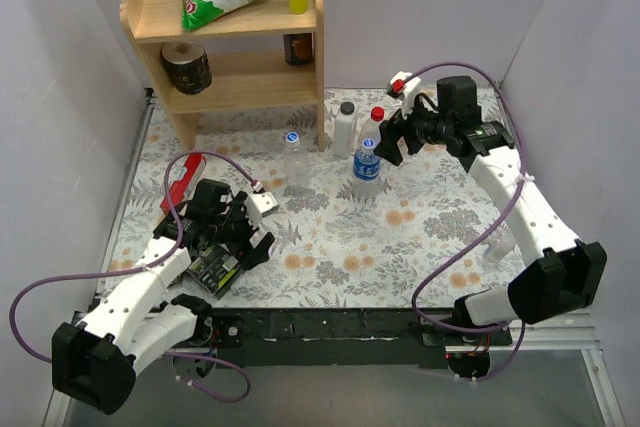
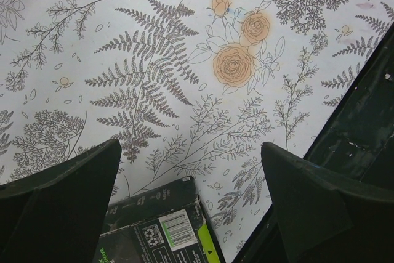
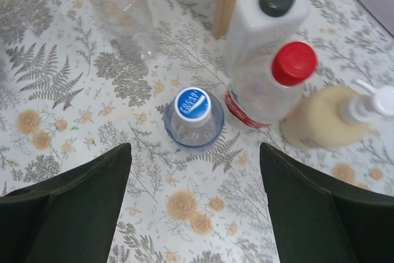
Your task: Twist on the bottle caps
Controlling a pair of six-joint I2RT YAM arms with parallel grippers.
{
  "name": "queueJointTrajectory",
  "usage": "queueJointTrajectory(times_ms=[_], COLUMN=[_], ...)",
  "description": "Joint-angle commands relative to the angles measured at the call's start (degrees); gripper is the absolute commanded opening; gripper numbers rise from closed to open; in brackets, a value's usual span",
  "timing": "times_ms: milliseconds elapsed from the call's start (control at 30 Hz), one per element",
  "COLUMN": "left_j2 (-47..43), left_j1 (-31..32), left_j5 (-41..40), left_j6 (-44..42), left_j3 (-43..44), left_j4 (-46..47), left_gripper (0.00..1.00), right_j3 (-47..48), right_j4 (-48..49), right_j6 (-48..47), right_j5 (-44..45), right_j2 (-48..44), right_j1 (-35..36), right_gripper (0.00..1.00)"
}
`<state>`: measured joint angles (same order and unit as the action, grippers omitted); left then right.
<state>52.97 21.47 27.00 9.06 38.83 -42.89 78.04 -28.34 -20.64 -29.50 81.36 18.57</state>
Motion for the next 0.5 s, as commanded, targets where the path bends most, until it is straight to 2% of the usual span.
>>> queueJointTrajectory(times_ms=[0,100,300,467], left_j2=[-0.9,-0.2,0.6,0.1], left_j1=[-0.8,-1.3,-2.0,-2.3], left_j5=[0.2,0.9,0.7,-1.8], left_j6=[1.1,1.6,2.7,6.1], left_j3=[0.7,1.9,3.8,6.8], left_j4=[1.7,2.1,3.5,4.7], left_gripper=[0.98,0.98,0.98,0.98], right_j3=[3.9,-0.5,-7.5,-5.3], right_j4=[-10.4,-11.1,-9.6,-11.7], right_j6=[6.5,7.3,7.3,7.1], right_j5=[16.3,24.0,24.8,24.7], right_j2=[-3.6,-5.9,-9.8,-10.2], right_j1=[0.2,0.1,0.0,-0.6], right_gripper=[0.91,0.91,0.91,0.93])
